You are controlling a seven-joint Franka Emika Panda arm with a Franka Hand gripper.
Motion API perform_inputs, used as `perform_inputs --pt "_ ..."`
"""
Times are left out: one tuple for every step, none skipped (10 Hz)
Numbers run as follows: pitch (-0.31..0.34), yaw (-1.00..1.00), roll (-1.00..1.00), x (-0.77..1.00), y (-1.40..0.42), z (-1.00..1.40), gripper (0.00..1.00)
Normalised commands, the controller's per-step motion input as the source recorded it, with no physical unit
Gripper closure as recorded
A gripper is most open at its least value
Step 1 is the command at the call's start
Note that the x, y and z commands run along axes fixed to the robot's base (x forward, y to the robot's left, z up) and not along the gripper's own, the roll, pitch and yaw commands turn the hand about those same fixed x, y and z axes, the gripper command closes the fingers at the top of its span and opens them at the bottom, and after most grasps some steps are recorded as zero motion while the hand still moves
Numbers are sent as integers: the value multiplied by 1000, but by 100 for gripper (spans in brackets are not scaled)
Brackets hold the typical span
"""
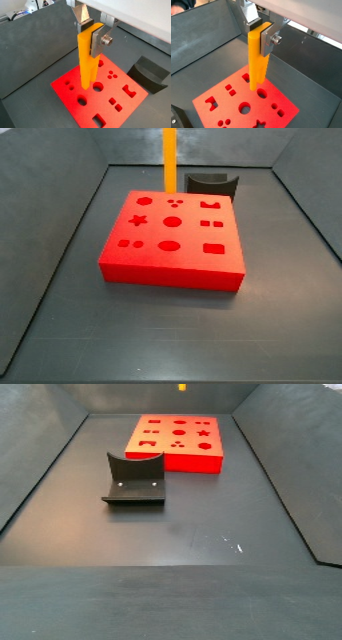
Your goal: Insert the square-circle object.
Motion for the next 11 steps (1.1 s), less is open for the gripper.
perform_inputs --pt "20 0 16 86 -69 0 100" --pt "69 -6 156 300 -306 -177 100" --pt "30 -131 270 314 -586 -629 100" --pt "0 -77 226 0 -631 -849 100" --pt "-20 -83 214 0 -546 -894 100" --pt "0 -46 269 -37 -483 -869 100" --pt "0 0 311 -217 -509 -683 100" --pt "0 34 156 -474 -220 -463 100" --pt "0 89 104 -543 -109 -397 100" --pt "16 100 17 -609 0 -414 100" --pt "59 54 -60 -434 0 -214 100"
